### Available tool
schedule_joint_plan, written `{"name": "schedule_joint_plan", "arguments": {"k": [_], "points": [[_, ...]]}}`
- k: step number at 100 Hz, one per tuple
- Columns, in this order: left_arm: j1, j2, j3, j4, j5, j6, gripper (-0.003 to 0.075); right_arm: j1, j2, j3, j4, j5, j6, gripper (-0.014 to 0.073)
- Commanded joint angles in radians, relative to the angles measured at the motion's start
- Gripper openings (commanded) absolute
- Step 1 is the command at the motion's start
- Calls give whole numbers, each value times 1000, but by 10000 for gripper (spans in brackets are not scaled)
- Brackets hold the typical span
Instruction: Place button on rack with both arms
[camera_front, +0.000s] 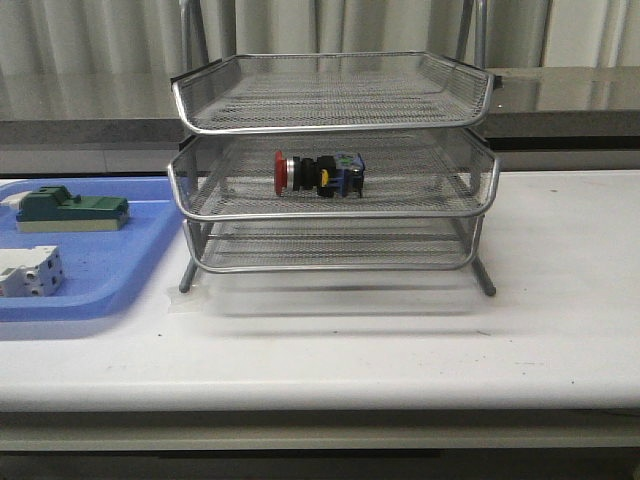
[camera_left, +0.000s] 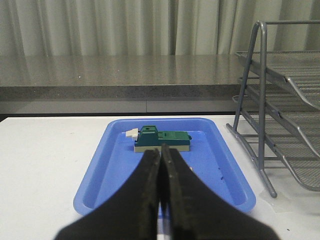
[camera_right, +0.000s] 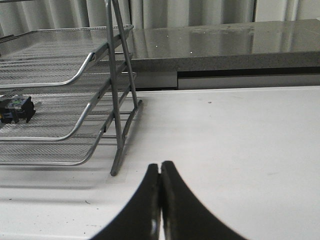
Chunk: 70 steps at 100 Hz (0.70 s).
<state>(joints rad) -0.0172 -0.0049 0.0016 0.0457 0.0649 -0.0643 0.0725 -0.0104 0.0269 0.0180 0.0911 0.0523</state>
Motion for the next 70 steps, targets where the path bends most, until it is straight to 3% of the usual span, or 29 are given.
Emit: {"name": "schedule_joint_plan", "arguments": {"k": [1, 70], "points": [[-6, -32, 48, 14, -79, -21, -20, -6, -21, -15, -12, -73, 0, -61], [-4, -32, 48, 11, -79, -21, -20, -6, -21, -15, -12, -73, 0, -61]]}}
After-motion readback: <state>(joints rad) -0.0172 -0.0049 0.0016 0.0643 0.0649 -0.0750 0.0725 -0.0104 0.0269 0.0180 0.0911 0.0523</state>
